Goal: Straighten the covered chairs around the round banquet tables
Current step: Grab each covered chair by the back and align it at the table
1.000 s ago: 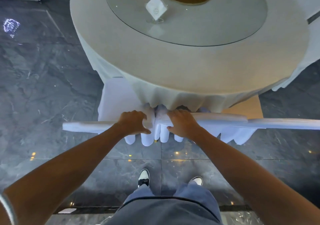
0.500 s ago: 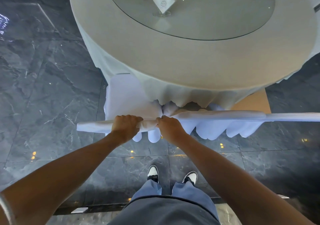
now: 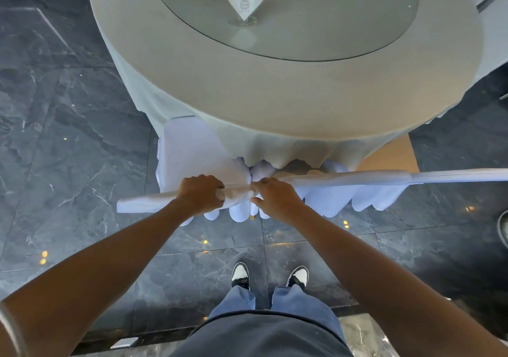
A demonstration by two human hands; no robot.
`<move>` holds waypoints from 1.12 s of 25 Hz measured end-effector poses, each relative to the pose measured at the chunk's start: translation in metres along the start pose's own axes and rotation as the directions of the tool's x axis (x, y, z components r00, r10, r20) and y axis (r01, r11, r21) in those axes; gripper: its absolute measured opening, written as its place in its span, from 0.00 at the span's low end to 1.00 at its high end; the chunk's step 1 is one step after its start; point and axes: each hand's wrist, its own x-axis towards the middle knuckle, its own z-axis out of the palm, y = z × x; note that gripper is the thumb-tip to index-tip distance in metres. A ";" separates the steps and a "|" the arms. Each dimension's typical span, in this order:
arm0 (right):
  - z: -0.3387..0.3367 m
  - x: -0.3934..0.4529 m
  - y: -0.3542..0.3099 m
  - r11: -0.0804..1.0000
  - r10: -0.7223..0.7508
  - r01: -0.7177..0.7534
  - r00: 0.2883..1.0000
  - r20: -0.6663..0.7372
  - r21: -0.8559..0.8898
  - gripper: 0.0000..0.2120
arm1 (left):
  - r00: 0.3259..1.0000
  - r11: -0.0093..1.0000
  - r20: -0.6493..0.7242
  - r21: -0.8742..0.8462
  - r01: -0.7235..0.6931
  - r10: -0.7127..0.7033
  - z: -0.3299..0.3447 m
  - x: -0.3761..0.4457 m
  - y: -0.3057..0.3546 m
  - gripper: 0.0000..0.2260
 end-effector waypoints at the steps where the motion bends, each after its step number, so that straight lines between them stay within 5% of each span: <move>1: -0.002 -0.011 0.011 1.000 -0.010 0.010 0.999 -0.037 -0.019 0.14 | 0.998 0.996 0.062 -0.087 -0.026 0.031 -0.006 0.003 0.006 0.06; 5: -0.019 -0.054 0.077 0.984 -0.019 -0.019 0.977 -0.212 -0.176 0.17 | 0.974 0.905 0.096 -0.397 -0.150 0.203 -0.023 0.029 0.055 0.07; 10: -0.057 -0.130 0.176 0.973 0.169 -0.207 0.940 -0.297 -0.102 0.22 | 0.925 0.888 0.041 -0.300 -0.350 0.378 -0.038 0.071 0.174 0.20; 22: -0.125 -0.349 0.467 0.820 0.559 -0.572 0.805 -0.198 -0.008 0.29 | 0.847 0.814 0.019 -0.286 -0.505 0.532 -0.070 0.137 0.577 0.28; 28: -0.166 -0.410 0.611 0.720 0.690 -0.686 0.723 -0.011 0.104 0.29 | 0.809 0.806 0.050 -0.147 -0.573 0.585 -0.081 0.171 0.745 0.31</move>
